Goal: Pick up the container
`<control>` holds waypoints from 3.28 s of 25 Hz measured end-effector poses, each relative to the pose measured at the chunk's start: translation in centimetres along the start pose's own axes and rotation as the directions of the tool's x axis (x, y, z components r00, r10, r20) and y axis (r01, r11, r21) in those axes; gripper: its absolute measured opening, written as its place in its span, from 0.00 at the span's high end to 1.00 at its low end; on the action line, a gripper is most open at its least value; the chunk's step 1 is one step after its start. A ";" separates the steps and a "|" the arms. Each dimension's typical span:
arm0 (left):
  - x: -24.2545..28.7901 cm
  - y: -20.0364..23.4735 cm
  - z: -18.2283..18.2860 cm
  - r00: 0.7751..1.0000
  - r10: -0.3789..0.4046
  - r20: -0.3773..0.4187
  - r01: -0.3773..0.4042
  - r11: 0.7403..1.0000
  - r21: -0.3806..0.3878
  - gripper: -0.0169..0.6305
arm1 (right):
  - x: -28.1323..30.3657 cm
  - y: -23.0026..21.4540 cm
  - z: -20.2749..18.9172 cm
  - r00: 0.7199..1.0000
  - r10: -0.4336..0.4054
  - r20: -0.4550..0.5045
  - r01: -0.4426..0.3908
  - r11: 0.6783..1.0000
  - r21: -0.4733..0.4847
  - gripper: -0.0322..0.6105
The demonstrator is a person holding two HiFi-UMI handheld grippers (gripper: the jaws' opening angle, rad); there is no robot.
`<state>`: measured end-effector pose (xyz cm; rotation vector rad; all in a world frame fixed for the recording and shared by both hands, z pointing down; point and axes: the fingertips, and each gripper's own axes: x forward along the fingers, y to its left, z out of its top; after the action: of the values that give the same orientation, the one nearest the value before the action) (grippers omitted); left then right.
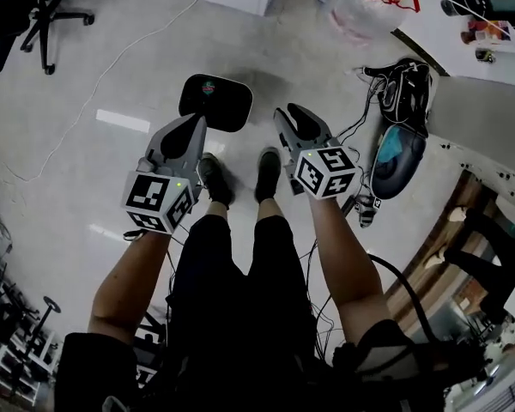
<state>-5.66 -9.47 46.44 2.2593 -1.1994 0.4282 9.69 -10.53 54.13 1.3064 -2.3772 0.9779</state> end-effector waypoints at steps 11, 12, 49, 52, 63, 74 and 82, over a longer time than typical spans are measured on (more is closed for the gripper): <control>9.2 5.4 -13.6 0.991 0.066 -0.120 -0.074 0.995 -0.063 0.96 | 8.8 -8.8 -16.3 0.982 -0.030 -0.187 0.053 0.991 0.123 0.82; 9.8 6.2 -14.7 0.988 0.075 -0.131 -0.085 0.994 -0.069 0.96 | 9.6 -9.3 -17.6 0.979 -0.034 -0.200 0.061 0.989 0.131 0.82; 20.3 14.5 -31.5 0.987 0.088 -0.133 -0.094 0.995 -0.038 0.96 | 28.8 -20.5 -39.4 0.963 0.031 -0.268 0.075 0.924 0.375 0.79; 20.2 14.5 -31.7 0.988 0.090 -0.126 -0.094 0.995 -0.028 0.96 | 28.7 -20.4 -39.9 0.956 0.057 -0.288 0.072 0.905 0.418 0.79; 20.3 12.9 -33.8 0.990 0.085 -0.113 -0.087 0.996 -0.019 0.96 | 29.0 -19.9 -40.4 0.951 0.142 -0.273 0.036 0.830 0.556 0.84; 18.3 12.0 -33.3 0.984 0.098 -0.146 -0.107 0.992 -0.060 0.96 | 25.6 -19.8 -37.9 0.939 -0.044 -0.342 0.212 0.856 0.472 0.86; 16.4 9.5 -31.7 0.985 0.049 -0.165 -0.058 0.997 -0.046 0.96 | 20.9 -18.5 -33.1 0.874 -0.229 -0.427 0.393 0.852 0.346 0.87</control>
<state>-5.33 -5.78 83.15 2.1082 -1.1752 0.5854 10.09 -8.97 97.40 1.4361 -1.6483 1.5317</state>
